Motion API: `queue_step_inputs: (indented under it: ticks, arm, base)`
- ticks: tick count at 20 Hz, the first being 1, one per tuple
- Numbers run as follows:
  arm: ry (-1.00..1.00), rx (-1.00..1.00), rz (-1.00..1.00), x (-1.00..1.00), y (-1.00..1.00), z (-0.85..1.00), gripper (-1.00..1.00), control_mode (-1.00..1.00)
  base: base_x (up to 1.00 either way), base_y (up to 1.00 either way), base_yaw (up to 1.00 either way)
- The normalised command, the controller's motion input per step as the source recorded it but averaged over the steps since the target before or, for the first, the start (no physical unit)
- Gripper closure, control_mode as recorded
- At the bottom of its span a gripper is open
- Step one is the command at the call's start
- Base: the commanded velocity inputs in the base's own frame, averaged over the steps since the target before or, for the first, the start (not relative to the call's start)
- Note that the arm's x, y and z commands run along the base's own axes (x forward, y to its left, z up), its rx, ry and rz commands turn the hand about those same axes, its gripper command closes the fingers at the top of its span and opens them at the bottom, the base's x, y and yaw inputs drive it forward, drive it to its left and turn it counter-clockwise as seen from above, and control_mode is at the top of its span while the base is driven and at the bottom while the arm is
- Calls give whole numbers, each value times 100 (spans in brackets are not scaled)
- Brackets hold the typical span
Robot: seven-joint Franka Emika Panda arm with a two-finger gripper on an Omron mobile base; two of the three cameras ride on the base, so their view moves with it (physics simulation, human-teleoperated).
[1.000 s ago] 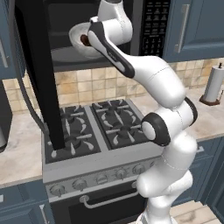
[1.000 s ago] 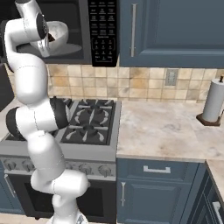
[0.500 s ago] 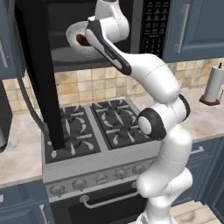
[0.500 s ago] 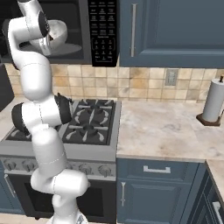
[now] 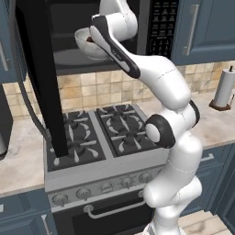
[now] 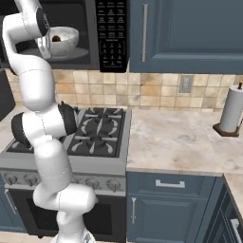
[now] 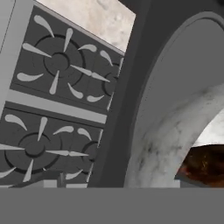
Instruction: Pick the sweet potato from the sink and place it in the bowl. Then pick the bowl and place it in the microwave. Then close the microwave door and press the start button.
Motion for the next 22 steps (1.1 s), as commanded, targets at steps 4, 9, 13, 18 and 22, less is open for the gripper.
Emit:
queue_step_inputs:
  ticks: [4, 9, 13, 18, 22]
  arm:
    - [-13, 3, 0, -100, -18, -9, -100, -100]
    - [-16, 4, 0, -100, -28, -18, -100, -100]
    - [-10, 2, 0, -100, -36, -63, -100, -100]
    - [-12, 2, 0, -100, -38, -80, -100, -100]
    - [-19, 0, 1, -100, -20, -76, -100, -100]
  base:
    - [0, 0, 0]
    - [0, 0, 0]
    - [0, 0, 0]
    - [0, 0, 0]
    - [0, 0, 0]
